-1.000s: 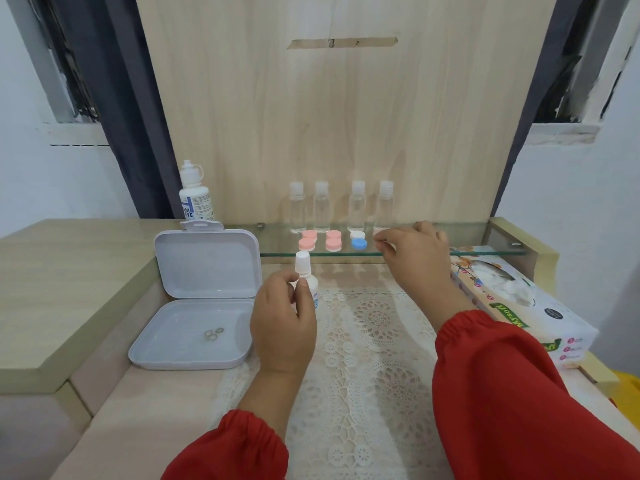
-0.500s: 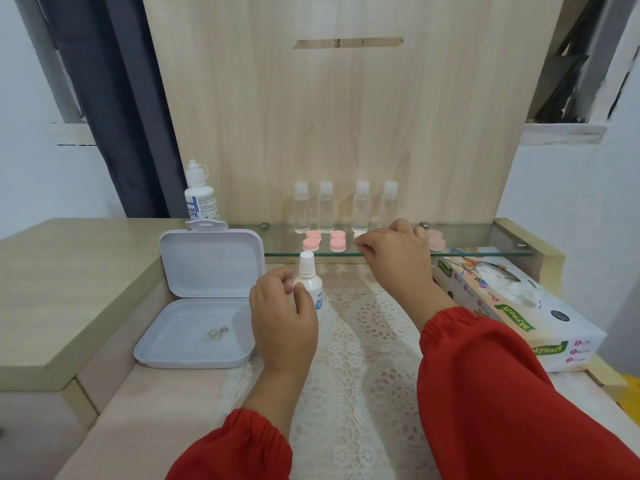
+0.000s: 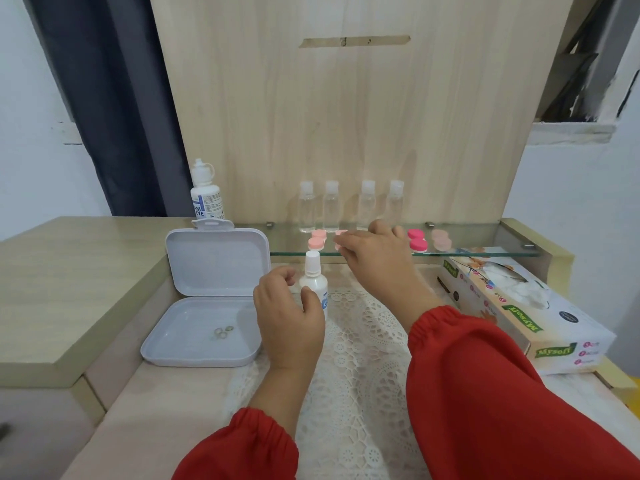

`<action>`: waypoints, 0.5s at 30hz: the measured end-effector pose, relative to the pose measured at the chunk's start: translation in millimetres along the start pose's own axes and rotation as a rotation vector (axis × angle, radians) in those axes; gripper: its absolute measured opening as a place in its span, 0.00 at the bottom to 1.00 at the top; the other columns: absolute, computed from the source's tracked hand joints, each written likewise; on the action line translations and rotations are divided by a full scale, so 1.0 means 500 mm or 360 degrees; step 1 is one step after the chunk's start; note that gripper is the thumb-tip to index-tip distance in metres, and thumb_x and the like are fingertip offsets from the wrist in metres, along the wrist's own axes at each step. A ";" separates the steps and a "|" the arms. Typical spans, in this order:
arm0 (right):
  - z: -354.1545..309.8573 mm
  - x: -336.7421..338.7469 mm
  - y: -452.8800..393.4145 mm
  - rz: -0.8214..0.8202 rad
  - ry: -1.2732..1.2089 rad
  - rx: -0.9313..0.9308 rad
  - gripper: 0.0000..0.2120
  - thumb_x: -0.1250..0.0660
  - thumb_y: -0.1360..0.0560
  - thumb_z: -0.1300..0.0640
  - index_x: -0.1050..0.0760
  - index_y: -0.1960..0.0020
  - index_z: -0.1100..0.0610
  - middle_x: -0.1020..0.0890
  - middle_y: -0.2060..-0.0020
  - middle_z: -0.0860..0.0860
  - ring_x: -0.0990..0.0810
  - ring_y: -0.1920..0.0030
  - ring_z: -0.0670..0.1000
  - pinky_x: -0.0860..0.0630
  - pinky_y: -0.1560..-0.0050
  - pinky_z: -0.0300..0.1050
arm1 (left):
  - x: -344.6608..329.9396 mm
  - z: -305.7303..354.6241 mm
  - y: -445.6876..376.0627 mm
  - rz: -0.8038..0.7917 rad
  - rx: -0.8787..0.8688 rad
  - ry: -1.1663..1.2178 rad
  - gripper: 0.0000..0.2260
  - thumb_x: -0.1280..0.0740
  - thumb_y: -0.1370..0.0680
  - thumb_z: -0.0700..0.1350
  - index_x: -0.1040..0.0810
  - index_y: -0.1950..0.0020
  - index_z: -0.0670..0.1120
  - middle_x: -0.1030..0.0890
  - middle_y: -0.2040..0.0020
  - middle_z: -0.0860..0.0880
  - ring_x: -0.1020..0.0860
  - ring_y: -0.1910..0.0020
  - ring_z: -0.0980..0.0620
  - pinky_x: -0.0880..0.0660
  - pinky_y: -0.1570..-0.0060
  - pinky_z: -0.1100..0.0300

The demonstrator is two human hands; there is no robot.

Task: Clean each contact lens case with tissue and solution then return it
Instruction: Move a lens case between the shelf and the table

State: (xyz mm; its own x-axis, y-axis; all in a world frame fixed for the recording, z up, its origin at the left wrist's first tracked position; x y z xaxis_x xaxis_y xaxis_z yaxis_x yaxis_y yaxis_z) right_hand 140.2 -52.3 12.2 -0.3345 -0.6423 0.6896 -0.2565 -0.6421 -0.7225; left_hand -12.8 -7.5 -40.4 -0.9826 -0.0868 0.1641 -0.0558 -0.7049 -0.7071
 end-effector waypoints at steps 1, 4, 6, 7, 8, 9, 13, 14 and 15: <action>-0.002 -0.004 0.001 -0.0010 0.0031 0.0005 0.07 0.34 0.25 0.51 0.18 0.52 0.43 0.15 0.59 0.41 0.25 0.57 0.52 0.53 0.60 0.44 | 0.000 -0.001 0.000 -0.0007 0.0004 -0.0005 0.12 0.36 0.29 0.39 0.27 0.46 0.41 0.27 0.52 0.51 0.28 0.53 0.49 0.33 0.55 0.59; -0.001 -0.009 0.003 0.0061 0.0003 -0.0022 0.06 0.32 0.26 0.54 0.17 0.54 0.45 0.15 0.61 0.42 0.26 0.60 0.53 0.53 0.60 0.45 | -0.001 -0.001 -0.001 -0.0028 0.0040 -0.0015 0.13 0.33 0.29 0.34 0.27 0.46 0.41 0.27 0.51 0.51 0.27 0.52 0.48 0.31 0.54 0.57; -0.001 -0.005 0.008 0.0143 -0.0065 -0.0014 0.06 0.31 0.27 0.55 0.17 0.53 0.46 0.15 0.57 0.41 0.25 0.60 0.53 0.45 0.58 0.45 | -0.002 -0.001 -0.001 -0.0053 0.0060 -0.0015 0.14 0.33 0.29 0.33 0.27 0.45 0.41 0.27 0.50 0.51 0.27 0.50 0.48 0.29 0.53 0.56; -0.003 0.000 0.013 0.0191 -0.0107 -0.0006 0.06 0.31 0.27 0.55 0.17 0.52 0.47 0.15 0.55 0.41 0.25 0.59 0.53 0.42 0.58 0.45 | -0.004 -0.003 0.000 -0.0079 0.0080 -0.0002 0.15 0.32 0.29 0.33 0.27 0.44 0.41 0.27 0.49 0.51 0.27 0.49 0.47 0.29 0.51 0.56; -0.005 0.005 0.023 0.0239 -0.0159 0.0000 0.07 0.31 0.26 0.56 0.17 0.51 0.48 0.15 0.53 0.42 0.24 0.59 0.53 0.38 0.58 0.45 | -0.007 -0.004 0.001 -0.0125 0.0114 0.0019 0.16 0.32 0.29 0.34 0.28 0.42 0.41 0.26 0.48 0.49 0.26 0.47 0.47 0.29 0.49 0.57; -0.005 0.011 0.037 0.0293 -0.0229 -0.0003 0.07 0.32 0.26 0.56 0.17 0.50 0.49 0.15 0.53 0.43 0.23 0.58 0.53 0.34 0.57 0.46 | -0.013 -0.009 0.002 -0.0192 0.0167 0.0046 0.17 0.31 0.28 0.35 0.28 0.41 0.40 0.26 0.45 0.48 0.26 0.45 0.47 0.30 0.47 0.58; 0.011 0.018 0.123 0.0407 -0.0575 -0.0147 0.09 0.35 0.25 0.56 0.17 0.49 0.53 0.16 0.56 0.45 0.22 0.55 0.51 0.24 0.55 0.52 | -0.039 -0.023 0.007 -0.0517 0.0413 0.0098 0.27 0.27 0.28 0.47 0.33 0.32 0.46 0.26 0.38 0.51 0.28 0.40 0.51 0.30 0.42 0.56; 0.018 0.017 0.143 0.0368 -0.0651 -0.0219 0.09 0.35 0.24 0.56 0.17 0.48 0.52 0.16 0.55 0.44 0.22 0.53 0.50 0.24 0.53 0.51 | -0.043 -0.022 0.008 -0.0578 0.0450 0.0086 0.29 0.27 0.28 0.50 0.34 0.31 0.47 0.26 0.39 0.52 0.27 0.41 0.52 0.29 0.44 0.56; 0.026 0.018 0.159 0.0307 -0.0758 -0.0315 0.08 0.34 0.23 0.56 0.18 0.47 0.51 0.17 0.54 0.43 0.22 0.52 0.48 0.24 0.51 0.50 | -0.046 -0.023 0.007 -0.0632 0.0485 0.0076 0.29 0.27 0.28 0.51 0.34 0.30 0.48 0.25 0.41 0.54 0.26 0.44 0.54 0.30 0.49 0.59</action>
State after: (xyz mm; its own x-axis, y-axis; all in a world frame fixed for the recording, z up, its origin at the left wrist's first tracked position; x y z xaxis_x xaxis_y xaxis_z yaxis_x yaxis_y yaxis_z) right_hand 128.6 -114.3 -38.4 0.0434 -0.8885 0.4568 -0.4119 -0.4325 -0.8021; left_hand 7.8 0.0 -54.5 -0.9034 0.2572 0.3430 -0.3798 -0.8512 -0.3622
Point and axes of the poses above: each hand's wrist, its own y-axis away from the middle knuckle, its own x-axis out of the back of the hand, z = x × y, the point moved 4 cm from there along -y, towards the middle knuckle
